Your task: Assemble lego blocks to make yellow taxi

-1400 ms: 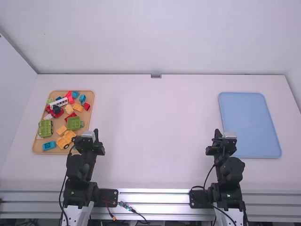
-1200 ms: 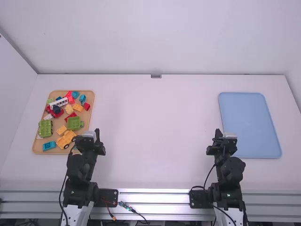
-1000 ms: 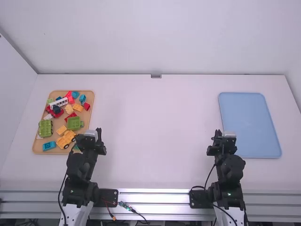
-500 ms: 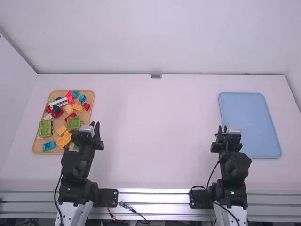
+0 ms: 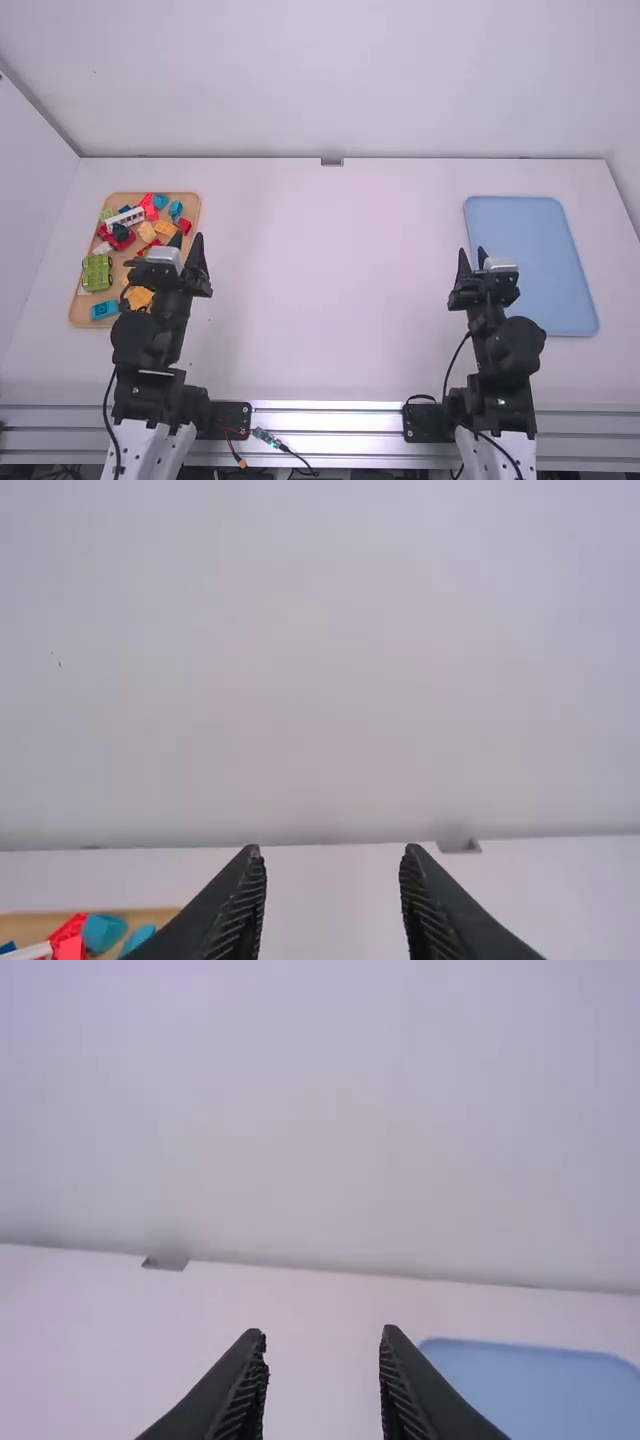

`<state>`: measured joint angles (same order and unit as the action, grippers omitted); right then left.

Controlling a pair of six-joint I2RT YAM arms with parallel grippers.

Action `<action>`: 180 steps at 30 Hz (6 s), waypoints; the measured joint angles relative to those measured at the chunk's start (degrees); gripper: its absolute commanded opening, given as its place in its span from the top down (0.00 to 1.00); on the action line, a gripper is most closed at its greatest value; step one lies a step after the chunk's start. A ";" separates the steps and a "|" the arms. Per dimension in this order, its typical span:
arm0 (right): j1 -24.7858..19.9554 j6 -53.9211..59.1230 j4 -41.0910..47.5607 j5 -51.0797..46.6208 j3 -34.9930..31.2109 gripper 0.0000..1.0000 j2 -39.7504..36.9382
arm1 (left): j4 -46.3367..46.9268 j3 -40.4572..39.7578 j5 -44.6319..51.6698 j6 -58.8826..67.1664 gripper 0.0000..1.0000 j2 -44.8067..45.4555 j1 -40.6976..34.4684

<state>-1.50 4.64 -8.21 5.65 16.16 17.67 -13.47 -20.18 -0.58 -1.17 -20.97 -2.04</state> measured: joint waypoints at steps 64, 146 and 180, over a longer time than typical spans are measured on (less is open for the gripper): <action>1.38 -1.55 -4.26 0.59 20.90 0.01 48.00 | 40.46 -36.70 -11.96 -11.43 0.01 -50.23 19.32; 1.38 3.13 -10.69 0.74 20.90 0.01 48.28 | 60.74 -50.36 7.41 50.38 0.01 -76.63 45.27; 3.04 2.38 -10.93 0.59 20.90 0.01 48.28 | 61.64 -50.07 7.37 80.83 0.01 -76.63 45.27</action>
<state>1.54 7.03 -19.14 6.24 37.06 65.95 48.16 -70.26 6.79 79.66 -97.60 43.22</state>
